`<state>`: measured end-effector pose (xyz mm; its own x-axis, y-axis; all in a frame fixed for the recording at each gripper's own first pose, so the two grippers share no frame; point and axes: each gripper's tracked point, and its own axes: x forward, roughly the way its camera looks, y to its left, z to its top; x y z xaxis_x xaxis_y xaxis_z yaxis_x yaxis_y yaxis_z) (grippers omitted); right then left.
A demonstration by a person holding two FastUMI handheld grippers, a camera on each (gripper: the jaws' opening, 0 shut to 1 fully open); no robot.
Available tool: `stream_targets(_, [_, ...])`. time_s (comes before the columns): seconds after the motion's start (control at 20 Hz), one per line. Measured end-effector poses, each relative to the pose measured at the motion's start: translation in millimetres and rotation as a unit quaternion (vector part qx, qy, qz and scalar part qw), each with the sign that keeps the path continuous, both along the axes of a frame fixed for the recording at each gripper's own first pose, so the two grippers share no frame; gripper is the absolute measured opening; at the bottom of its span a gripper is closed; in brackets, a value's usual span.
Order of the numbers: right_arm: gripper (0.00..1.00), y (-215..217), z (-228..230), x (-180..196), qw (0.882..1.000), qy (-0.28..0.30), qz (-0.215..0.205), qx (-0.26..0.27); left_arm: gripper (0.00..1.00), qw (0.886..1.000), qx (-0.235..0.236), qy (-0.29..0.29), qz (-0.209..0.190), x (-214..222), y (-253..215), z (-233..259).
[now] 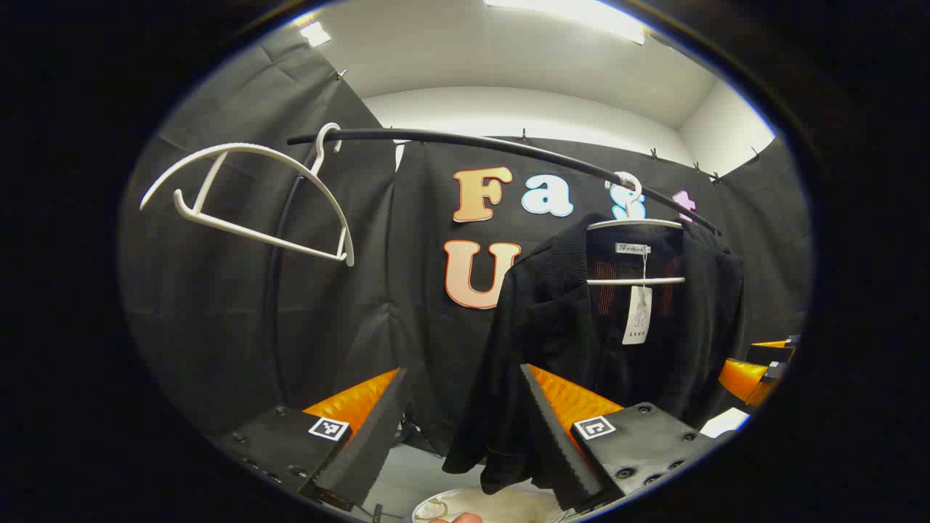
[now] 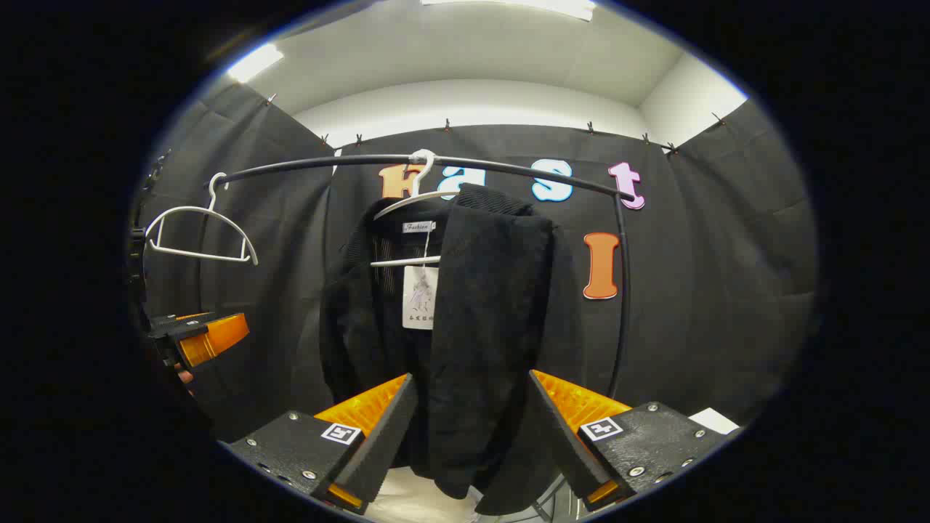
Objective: Grasp the clothes on the hanger with both hands and then place them into the laundry hamper below.
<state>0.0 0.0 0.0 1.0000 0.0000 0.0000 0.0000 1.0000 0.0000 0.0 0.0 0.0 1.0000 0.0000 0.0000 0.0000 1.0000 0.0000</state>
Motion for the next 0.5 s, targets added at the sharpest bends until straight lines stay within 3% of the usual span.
stream_targets(0.05, [1.00,0.7,-1.1,1.3,1.000,0.002,-0.001,0.001,0.97,1.000,-0.002,0.000,-0.001,1.8,1.1,-0.1])
stream_targets(0.15, [1.00,1.2,-1.2,3.4,1.000,0.003,-0.006,0.003,0.96,1.000,-0.001,0.000,-0.005,3.9,0.7,-0.7])
stream_targets(0.2, [0.94,0.8,-0.5,4.3,1.000,0.002,-0.010,0.004,0.96,1.000,0.000,0.000,-0.007,6.8,1.6,-0.8])
stream_targets(0.3, [1.00,-2.0,0.5,6.0,1.000,-0.001,-0.018,0.006,0.96,1.000,0.001,-0.001,-0.012,10.7,2.0,-1.1])
stream_targets(0.4, [1.00,-2.7,1.6,7.9,1.000,-0.005,-0.025,0.007,1.00,1.000,0.004,0.000,-0.017,14.1,1.5,-1.9])
stream_targets(0.45, [0.94,-3.2,1.0,10.0,1.000,-0.004,-0.027,0.007,1.00,1.000,0.006,0.001,-0.019,14.6,1.4,-2.5])
stream_targets(0.5, [1.00,-3.7,-0.4,11.1,1.000,-0.003,-0.030,0.007,1.00,1.000,0.009,0.002,-0.021,16.1,1.3,-2.8])
